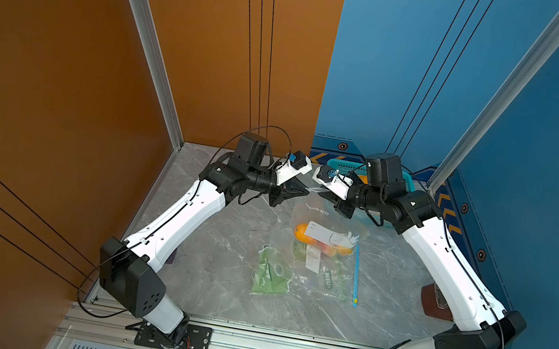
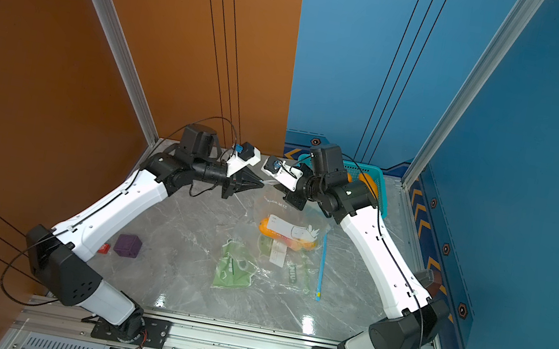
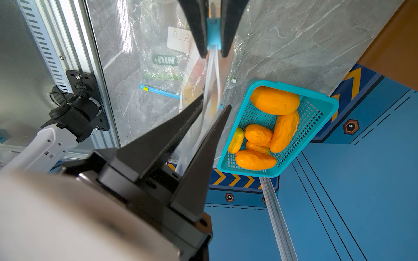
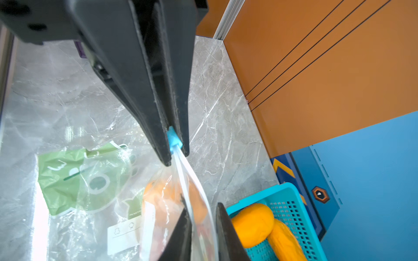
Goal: Place the mango in a zip-top bag and seal the zipper
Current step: Zip the zipper on the zipper food storage bag.
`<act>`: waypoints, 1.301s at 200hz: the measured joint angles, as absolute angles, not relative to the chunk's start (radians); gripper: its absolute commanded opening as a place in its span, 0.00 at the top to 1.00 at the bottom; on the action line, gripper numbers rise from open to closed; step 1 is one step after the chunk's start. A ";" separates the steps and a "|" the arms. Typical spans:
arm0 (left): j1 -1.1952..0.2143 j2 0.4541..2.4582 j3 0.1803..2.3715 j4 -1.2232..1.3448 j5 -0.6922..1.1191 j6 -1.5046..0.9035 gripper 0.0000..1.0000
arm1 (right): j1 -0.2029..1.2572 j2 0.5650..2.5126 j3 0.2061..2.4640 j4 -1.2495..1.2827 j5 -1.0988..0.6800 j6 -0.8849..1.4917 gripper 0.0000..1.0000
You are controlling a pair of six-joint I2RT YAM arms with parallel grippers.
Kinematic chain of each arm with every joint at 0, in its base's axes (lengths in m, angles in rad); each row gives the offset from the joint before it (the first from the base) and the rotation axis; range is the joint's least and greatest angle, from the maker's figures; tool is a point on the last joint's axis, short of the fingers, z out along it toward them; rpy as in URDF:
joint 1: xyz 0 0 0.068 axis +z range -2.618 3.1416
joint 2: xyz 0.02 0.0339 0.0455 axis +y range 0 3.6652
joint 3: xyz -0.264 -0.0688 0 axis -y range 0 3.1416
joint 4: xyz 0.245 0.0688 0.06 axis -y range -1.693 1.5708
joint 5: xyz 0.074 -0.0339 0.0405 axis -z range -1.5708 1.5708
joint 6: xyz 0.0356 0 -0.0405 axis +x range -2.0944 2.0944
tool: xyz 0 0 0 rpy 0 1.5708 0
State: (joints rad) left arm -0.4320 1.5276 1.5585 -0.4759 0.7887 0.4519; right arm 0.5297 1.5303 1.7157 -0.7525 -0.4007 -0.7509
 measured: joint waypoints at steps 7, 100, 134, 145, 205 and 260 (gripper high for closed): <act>-0.429 1.527 1.559 -0.476 0.789 0.451 1.00 | 0.529 1.531 1.716 -0.756 -0.408 -0.757 1.00; -0.317 1.473 1.447 -0.475 0.901 0.427 0.48 | 0.517 1.530 1.712 -0.772 -0.442 -0.752 1.00; -0.332 1.505 1.456 -0.478 0.963 0.430 0.54 | 0.517 1.530 1.707 -0.772 -0.442 -0.752 1.00; -0.344 1.526 1.472 -0.479 0.968 0.431 0.57 | 0.517 1.530 1.707 -0.772 -0.442 -0.752 1.00; -0.390 1.582 1.517 -0.478 0.969 0.446 0.76 | 0.517 1.530 1.707 -0.772 -0.442 -0.752 1.00; -0.390 1.584 1.519 -0.476 0.957 0.449 0.93 | 0.517 1.530 1.706 -0.772 -0.442 -0.752 1.00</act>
State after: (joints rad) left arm -0.3904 1.5837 1.5192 -0.4755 0.9569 0.4488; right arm 0.5167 1.5299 1.7061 -0.7719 -0.4423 -0.7517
